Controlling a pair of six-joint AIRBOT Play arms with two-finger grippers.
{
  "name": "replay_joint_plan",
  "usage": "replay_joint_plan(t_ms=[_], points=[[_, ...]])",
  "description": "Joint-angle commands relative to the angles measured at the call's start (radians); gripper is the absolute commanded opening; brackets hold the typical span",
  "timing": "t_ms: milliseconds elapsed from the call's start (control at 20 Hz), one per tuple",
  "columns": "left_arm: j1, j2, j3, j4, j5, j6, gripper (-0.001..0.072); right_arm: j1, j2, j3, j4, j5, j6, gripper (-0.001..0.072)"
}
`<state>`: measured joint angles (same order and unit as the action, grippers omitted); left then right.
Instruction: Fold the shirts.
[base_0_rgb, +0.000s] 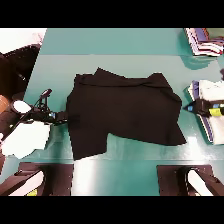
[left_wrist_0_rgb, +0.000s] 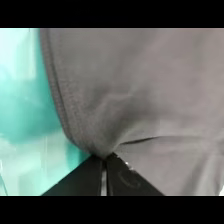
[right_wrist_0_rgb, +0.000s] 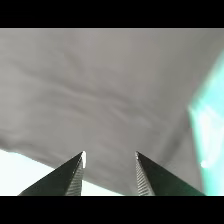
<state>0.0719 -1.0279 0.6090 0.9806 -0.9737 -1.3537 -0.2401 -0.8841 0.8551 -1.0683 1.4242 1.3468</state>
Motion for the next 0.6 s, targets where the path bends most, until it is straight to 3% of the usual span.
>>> replay_joint_plan(t_ms=[0, 100, 350, 550], points=[[0.000, 0.082, 0.004, -0.003, -0.039, 0.002, 0.0022, -0.168, 0.001, -0.159, -0.154, 0.061, 0.013, 0.0488], [0.000, 0.092, 0.004, -0.003, -0.060, 0.005, 0.0023, -0.259, -0.001, -0.256, -0.203, 0.035, 0.005, 0.0523], [0.000, 0.092, 0.004, -0.005, -0.059, 0.012, 0.0023, -0.305, -0.002, -0.387, -0.203, -0.064, 0.006, 0.0482], [0.000, 0.092, 0.004, -0.005, -0.058, 0.012, 0.0023, -0.303, -0.055, -0.394, -0.081, -0.108, 0.005, 0.0476]])
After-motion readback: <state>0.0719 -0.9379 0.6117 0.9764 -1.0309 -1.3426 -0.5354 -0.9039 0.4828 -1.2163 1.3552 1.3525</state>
